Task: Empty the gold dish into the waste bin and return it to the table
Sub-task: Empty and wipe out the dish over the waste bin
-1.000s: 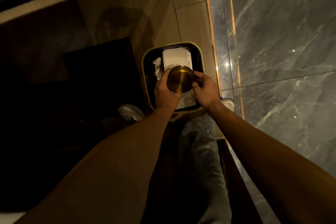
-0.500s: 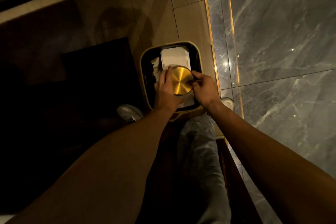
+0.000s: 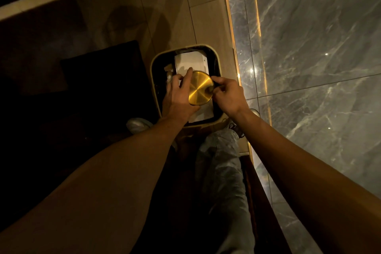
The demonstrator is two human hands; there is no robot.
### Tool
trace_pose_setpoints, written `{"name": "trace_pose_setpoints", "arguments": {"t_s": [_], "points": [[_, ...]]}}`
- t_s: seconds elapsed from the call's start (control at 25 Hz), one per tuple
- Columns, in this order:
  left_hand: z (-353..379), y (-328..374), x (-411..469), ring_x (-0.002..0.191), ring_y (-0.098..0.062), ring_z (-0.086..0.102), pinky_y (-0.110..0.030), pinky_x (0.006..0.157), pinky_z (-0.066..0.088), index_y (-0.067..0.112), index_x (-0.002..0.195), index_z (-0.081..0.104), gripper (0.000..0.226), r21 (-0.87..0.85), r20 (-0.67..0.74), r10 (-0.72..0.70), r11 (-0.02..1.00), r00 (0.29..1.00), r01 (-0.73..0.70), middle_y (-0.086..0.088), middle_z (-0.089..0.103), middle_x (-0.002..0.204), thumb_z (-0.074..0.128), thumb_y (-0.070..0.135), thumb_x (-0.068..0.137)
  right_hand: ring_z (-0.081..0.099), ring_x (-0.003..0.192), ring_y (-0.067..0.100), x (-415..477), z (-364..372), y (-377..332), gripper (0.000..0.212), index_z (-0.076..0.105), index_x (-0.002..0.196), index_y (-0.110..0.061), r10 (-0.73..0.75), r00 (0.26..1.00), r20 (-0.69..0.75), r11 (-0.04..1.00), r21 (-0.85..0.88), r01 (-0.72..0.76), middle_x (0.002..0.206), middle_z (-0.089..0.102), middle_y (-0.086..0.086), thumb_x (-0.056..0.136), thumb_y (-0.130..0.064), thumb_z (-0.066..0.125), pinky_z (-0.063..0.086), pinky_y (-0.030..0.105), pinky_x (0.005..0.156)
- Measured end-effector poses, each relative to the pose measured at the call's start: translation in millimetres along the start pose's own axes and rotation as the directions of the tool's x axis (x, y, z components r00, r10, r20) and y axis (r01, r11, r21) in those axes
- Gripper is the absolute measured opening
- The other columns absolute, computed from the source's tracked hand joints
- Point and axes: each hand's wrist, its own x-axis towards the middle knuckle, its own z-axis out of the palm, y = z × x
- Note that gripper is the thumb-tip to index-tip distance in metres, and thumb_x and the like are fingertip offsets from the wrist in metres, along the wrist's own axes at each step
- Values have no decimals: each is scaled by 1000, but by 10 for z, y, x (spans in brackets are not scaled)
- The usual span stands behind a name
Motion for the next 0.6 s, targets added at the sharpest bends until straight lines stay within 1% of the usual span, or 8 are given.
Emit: {"name": "trace_pose_setpoints", "arguments": {"t_s": [0.08, 0.2, 0.28, 0.32, 0.4, 0.44, 0.52, 0.6], "points": [[-31, 0, -6, 133, -32, 36, -45, 97, 46, 23, 153, 25, 107, -11, 17, 22, 1000, 1000, -21, -13, 36, 142, 85, 35, 65, 53, 88, 3, 1, -15, 39, 36, 59, 127, -10, -19, 1000, 11, 1000, 0, 19, 100, 59, -3, 94, -3, 47, 34, -11, 62], [-89, 23, 19, 136, -32, 37, -46, 104, 44, 14, 149, 29, 105, -92, 48, 43, 995, 998, -38, -13, 34, 148, 87, 31, 64, 57, 90, 8, -4, 6, 122, 34, 59, 126, -12, -77, 997, 32, 996, -33, 78, 100, 63, -1, 95, -7, 47, 39, -6, 68], [-128, 30, 39, 139, -29, 36, -40, 108, 39, 12, 150, 26, 106, -127, 90, 36, 992, 995, -24, -9, 31, 155, 87, 28, 65, 62, 94, 16, 9, 31, 206, 30, 61, 123, -17, -171, 984, 56, 970, -164, 178, 102, 66, 4, 97, -16, 45, 47, 11, 80], [-141, 19, 47, 140, -28, 36, -38, 107, 37, 13, 151, 24, 108, -133, 106, 28, 991, 994, -13, -7, 30, 157, 87, 28, 66, 61, 100, 20, 14, 44, 244, 30, 59, 125, -18, -215, 974, 74, 940, -255, 227, 109, 64, 8, 99, -20, 44, 47, 20, 88], [-160, -20, 53, 140, -27, 36, -36, 107, 36, 14, 153, 21, 111, -132, 125, 24, 991, 992, -7, -5, 28, 158, 87, 29, 66, 51, 121, 24, -1, 62, 278, 38, 48, 137, -14, -305, 941, 143, 846, -413, 337, 134, 53, 13, 101, -24, 40, 36, 22, 103], [-162, -42, 54, 140, -27, 36, -36, 108, 36, 14, 154, 20, 113, -134, 132, 31, 991, 991, -13, -6, 28, 158, 88, 29, 65, 44, 131, 25, 5, 63, 281, 43, 42, 142, -10, -371, 909, 188, 771, -484, 414, 144, 46, 14, 102, -26, 39, 31, 25, 110], [-162, -78, 41, 139, -28, 38, -37, 108, 37, 13, 153, 22, 115, -132, 147, 50, 991, 988, -30, -7, 29, 156, 89, 30, 63, 30, 143, 28, 29, 41, 265, 50, 33, 146, -5, -475, 829, 296, 585, -598, 548, 154, 34, 16, 103, -29, 35, 27, 37, 118], [-160, -91, 33, 135, -28, 43, -37, 106, 40, 12, 151, 27, 113, -136, 149, 66, 990, 987, -46, -7, 33, 153, 90, 32, 60, 20, 147, 28, 65, 7, 254, 54, 26, 148, -3, -518, 770, 373, 446, -650, 615, 157, 25, 17, 103, -31, 31, 20, 40, 121]]}}
